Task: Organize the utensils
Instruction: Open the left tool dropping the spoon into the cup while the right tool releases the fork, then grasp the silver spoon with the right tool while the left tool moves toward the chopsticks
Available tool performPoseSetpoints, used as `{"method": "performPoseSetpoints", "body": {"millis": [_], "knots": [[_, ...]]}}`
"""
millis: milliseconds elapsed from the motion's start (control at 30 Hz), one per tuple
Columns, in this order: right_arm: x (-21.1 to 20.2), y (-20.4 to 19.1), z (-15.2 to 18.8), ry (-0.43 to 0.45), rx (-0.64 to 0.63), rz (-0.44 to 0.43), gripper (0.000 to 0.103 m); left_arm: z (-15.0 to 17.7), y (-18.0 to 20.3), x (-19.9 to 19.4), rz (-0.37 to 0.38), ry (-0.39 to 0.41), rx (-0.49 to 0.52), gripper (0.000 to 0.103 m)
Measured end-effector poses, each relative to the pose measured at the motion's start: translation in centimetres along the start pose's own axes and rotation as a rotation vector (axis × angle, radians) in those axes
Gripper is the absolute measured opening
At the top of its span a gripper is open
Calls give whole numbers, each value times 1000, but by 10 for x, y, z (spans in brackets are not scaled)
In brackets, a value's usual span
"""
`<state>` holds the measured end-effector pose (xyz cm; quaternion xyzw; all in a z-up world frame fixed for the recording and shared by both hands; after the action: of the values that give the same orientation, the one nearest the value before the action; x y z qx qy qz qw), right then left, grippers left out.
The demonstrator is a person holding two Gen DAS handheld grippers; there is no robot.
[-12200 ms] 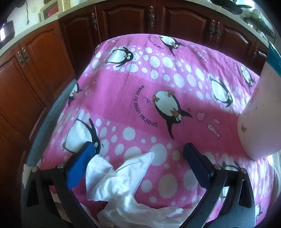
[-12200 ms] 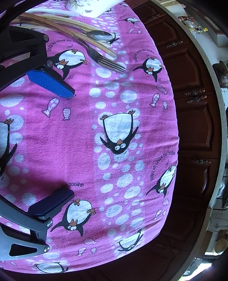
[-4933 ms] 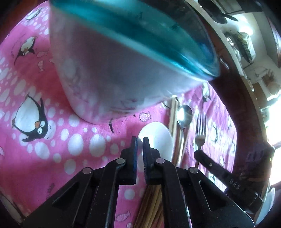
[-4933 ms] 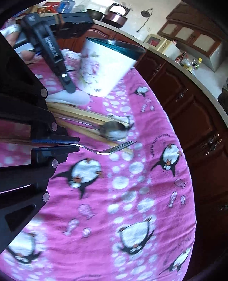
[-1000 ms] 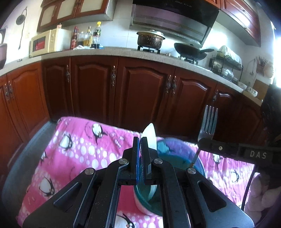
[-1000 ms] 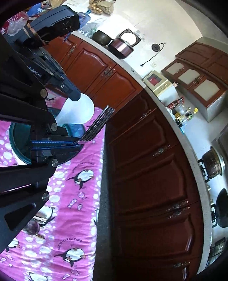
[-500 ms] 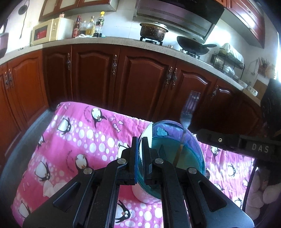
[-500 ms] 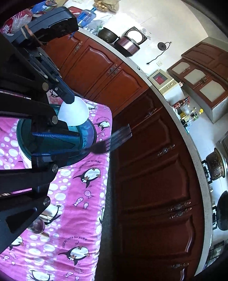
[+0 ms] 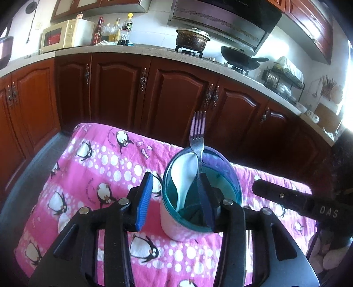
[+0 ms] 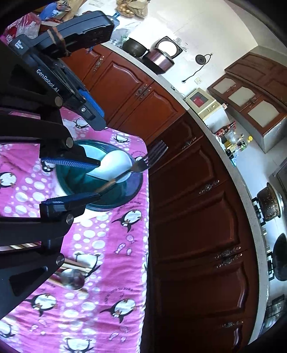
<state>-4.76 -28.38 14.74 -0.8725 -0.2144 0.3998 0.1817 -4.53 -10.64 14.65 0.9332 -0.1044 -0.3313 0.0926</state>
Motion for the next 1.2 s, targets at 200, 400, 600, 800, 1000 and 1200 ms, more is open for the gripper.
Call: {"method": "performPoseSetpoints", "body": {"millis": [200,400,600,800,1000,1200], "knots": [[-23,-6,19,13,-13,37,27,11,12,-17,4,-5,33,52],[-49,-1,36,26,-6,66,28,24,24,-28,17,-32,69,54],[-73,11,56,33,7,98,32,37,38,-41,57,-51,95,64],[-89,40,84,14,50,149,33,51,44,-46,121,-102,93,76],[-78,74,110,-38,123,183,33,80,47,-31,167,-226,82,77],[-47,86,109,-79,126,186,29,106,49,-13,182,-314,66,77]]}}
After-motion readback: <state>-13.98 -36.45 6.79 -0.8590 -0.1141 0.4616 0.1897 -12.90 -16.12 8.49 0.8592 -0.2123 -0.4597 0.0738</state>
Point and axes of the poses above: each gripper's, at about its wrist camera, not at the fingertips, and x roughly the way its jaws point, y to its right, z to its underside, the point moved 4 cm from there along x, roughly the way its jaws point, and after that the axes turned 1 degree about -y, right-handed, at the moved point
